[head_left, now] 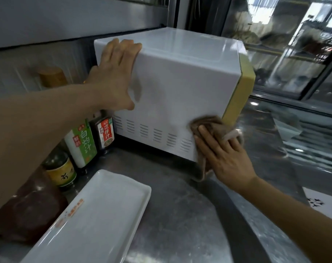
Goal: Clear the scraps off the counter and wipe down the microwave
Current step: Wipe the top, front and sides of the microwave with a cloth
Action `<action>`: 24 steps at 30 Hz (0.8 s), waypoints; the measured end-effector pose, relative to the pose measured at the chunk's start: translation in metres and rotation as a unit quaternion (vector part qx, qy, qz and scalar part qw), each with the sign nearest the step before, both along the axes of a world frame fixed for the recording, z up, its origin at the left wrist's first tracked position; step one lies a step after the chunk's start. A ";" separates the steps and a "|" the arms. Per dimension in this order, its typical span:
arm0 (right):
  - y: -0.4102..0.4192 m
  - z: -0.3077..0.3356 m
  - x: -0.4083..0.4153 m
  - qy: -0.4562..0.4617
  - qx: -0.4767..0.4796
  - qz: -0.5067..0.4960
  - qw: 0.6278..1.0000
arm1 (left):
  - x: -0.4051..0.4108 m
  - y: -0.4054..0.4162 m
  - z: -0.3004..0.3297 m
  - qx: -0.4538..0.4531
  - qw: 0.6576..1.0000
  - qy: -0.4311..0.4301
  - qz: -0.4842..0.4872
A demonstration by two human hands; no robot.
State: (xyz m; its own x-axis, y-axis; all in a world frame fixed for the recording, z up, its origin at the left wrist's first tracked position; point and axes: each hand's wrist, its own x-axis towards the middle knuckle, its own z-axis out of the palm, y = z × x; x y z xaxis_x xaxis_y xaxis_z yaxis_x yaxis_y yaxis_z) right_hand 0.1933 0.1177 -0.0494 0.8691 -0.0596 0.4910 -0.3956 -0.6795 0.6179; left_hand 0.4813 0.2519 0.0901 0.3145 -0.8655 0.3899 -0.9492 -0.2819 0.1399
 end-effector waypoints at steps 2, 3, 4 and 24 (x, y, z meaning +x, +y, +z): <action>0.002 -0.025 -0.004 0.090 0.009 0.002 0.996 | -0.001 0.000 0.001 -0.003 1.000 -0.003 -0.002; 0.003 -0.031 -0.006 0.118 0.022 -0.002 0.993 | -0.003 0.000 0.002 0.000 1.000 -0.003 -0.002; 0.005 -0.033 -0.008 0.133 0.040 -0.014 0.990 | -0.003 0.000 0.003 0.004 1.000 -0.002 -0.002; 0.033 0.002 0.081 0.219 -0.021 -0.050 0.974 | 0.007 0.013 0.028 0.086 0.995 -0.038 -0.017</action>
